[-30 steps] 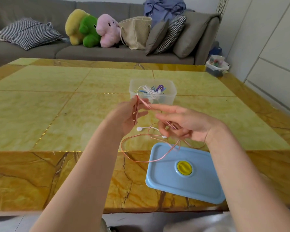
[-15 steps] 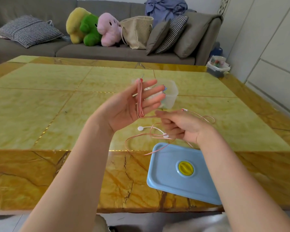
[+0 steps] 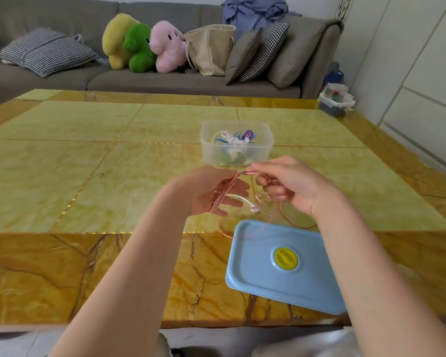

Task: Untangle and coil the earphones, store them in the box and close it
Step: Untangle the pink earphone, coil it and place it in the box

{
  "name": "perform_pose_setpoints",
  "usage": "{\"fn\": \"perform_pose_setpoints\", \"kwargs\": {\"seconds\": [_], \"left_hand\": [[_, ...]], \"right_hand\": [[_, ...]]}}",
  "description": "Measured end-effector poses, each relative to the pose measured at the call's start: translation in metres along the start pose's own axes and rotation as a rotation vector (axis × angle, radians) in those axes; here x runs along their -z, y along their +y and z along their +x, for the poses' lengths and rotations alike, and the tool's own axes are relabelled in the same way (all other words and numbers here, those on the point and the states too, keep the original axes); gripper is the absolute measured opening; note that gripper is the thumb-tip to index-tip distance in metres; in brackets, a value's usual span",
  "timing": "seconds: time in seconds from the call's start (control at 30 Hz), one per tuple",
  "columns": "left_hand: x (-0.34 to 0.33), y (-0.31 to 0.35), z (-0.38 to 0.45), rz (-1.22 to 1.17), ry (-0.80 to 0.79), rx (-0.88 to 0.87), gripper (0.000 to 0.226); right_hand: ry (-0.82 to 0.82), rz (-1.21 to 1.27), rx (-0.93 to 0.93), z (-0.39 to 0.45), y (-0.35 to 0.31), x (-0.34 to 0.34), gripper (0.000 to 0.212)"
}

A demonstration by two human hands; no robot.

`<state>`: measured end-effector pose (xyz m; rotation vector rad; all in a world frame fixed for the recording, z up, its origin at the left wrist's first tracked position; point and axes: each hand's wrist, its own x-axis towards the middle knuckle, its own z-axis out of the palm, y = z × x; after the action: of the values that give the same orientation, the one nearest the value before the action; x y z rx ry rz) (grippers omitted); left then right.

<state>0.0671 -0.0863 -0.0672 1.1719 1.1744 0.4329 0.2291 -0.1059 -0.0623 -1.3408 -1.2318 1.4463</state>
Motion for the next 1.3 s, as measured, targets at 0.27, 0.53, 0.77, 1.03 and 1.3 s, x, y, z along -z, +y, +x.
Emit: {"fn": "perform_pose_setpoints", "kwargs": {"seconds": [0.27, 0.53, 0.77, 1.03, 1.3], "left_hand": [[-0.007, 0.000, 0.000, 0.065, 0.012, 0.029, 0.037], [-0.004, 0.001, 0.000, -0.031, -0.006, -0.030, 0.035], [-0.012, 0.001, -0.001, 0.107, -0.066, -0.035, 0.032], [0.001, -0.004, 0.016, -0.443, 0.262, -0.204, 0.027], [0.018, -0.009, 0.029, -0.732, 0.429, -0.340, 0.030]], "right_hand": [[0.262, 0.036, 0.190, 0.002, -0.002, -0.002, 0.017], [0.386, 0.146, 0.172, 0.007, -0.001, 0.000, 0.019], [0.455, 0.137, 0.188, 0.005, -0.005, -0.005, 0.020], [0.201, -0.012, 0.181, 0.001, -0.005, -0.021, 0.014], [-0.189, -0.239, 0.019, -0.005, 0.007, -0.026, 0.024]]}}
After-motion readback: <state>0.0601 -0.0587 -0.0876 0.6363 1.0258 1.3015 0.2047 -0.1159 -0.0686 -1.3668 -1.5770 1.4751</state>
